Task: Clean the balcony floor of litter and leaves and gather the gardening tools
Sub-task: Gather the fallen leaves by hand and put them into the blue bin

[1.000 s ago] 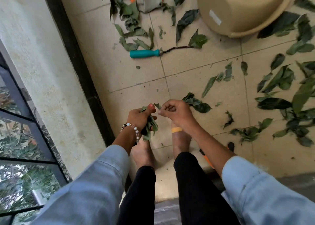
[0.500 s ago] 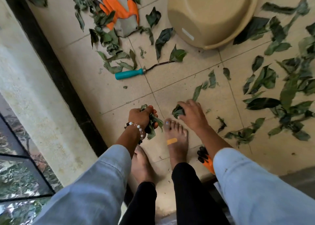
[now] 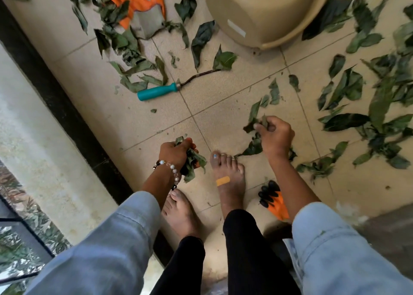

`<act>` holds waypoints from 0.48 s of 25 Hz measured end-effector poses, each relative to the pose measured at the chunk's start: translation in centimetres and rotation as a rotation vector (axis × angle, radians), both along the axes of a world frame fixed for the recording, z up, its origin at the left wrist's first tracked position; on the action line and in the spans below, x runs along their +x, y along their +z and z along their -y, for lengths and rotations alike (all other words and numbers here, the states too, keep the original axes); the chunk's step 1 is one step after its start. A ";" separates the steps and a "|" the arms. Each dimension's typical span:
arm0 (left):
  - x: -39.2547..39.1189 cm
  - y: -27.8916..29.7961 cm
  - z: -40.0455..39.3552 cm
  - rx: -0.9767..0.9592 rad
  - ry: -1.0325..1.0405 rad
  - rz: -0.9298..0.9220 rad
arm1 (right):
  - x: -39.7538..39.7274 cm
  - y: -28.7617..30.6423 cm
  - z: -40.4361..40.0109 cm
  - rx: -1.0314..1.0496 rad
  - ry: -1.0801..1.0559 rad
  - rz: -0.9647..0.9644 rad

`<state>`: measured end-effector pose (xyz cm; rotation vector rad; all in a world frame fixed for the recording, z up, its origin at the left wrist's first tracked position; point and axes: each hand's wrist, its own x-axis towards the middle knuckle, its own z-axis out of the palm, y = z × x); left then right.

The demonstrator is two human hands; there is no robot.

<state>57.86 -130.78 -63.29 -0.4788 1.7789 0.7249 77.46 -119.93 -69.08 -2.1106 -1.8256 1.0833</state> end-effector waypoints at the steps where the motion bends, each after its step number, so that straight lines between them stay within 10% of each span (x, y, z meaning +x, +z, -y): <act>1: -0.1 0.0 -0.1 -0.003 -0.003 -0.002 | 0.7 0.2 0.5 -0.077 0.006 0.064; 12: 1.3 -0.3 -0.8 0.039 -0.088 0.005 | 1.0 -1.7 4.2 -0.232 0.380 0.384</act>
